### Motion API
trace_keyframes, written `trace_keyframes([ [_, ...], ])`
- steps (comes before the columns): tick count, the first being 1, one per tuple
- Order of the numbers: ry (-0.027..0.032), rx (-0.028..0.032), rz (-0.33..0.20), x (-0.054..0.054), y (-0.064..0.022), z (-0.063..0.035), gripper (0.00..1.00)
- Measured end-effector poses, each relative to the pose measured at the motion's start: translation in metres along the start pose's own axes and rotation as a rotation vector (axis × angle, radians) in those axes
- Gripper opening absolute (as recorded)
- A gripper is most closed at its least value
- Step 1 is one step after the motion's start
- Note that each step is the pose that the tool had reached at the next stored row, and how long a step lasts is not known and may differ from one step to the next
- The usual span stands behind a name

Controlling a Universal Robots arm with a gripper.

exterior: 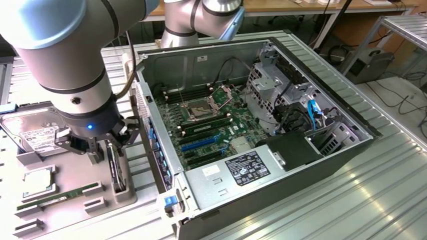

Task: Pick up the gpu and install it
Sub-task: 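Pick up the gpu and move the gpu toward the slot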

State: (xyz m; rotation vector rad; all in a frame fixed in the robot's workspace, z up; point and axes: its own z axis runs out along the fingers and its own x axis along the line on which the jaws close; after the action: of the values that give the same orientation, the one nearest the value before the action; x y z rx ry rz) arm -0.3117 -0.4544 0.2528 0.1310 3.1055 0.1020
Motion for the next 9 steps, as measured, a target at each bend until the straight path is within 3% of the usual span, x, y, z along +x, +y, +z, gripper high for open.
trace_keyframes([
  [9,0.0002,-0.0002,0.001,0.0025,-0.0006,0.0072,0.42],
])
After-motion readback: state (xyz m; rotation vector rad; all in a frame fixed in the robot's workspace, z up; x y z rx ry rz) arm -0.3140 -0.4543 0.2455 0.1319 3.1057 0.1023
